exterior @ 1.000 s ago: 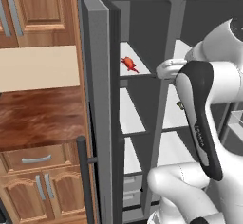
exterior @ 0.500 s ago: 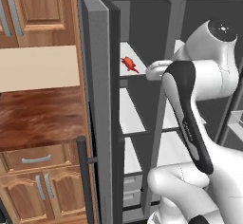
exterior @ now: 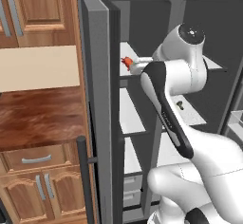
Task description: Pick up the frozen fish from the freezer, place it on any shelf in the fridge, and close the fridge and freezer doors when done.
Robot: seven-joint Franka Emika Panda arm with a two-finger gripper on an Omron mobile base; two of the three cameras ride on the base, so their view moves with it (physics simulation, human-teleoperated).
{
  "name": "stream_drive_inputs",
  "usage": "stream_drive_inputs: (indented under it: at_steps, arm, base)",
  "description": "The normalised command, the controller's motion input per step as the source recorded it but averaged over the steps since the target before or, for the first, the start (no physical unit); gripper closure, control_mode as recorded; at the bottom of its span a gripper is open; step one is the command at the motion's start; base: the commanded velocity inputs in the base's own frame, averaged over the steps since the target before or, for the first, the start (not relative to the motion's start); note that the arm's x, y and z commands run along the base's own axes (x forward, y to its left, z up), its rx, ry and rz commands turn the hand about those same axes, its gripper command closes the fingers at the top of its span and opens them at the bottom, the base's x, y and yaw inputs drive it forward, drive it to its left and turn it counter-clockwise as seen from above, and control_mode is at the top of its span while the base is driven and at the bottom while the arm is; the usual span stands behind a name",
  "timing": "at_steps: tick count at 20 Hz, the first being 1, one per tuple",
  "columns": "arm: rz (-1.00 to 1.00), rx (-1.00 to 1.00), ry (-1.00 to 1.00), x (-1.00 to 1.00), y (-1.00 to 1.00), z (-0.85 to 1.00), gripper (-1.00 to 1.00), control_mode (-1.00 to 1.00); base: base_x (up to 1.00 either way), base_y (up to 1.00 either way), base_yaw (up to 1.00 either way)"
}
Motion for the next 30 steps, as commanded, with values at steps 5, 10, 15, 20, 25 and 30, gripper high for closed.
stream_drive_inputs:
  at_steps: [5, 10, 15, 20, 25, 30]
  arm:
    - [0.00, 0.00, 0.00, 0.62, 0.00, -0.02, -1.00, -1.00]
    - [0.00, 0.00, 0.00, 0.60, 0.00, -0.05, -1.00, -1.00]
    - [0.00, 0.00, 0.00, 0.42, 0.00, -0.28, -1.00, -1.00]
    - [0.00, 0.00, 0.00, 0.50, 0.00, -0.16, -1.00, -1.00]
    - [-0.01, 0.00, 0.00, 0.62, 0.00, -0.07, -1.00, -1.00]
    - [-0.03, 0.03, 0.02, 0.61, 0.01, -0.11, -1.00, -1.00]
  base:
    - [0.00, 0.00, 0.00]
    - [0.00, 0.00, 0.00]
    - [0.00, 0.00, 0.00]
    - [0.00, 0.00, 0.00]
    - [0.00, 0.00, 0.00]
    - [0.00, 0.00, 0.00]
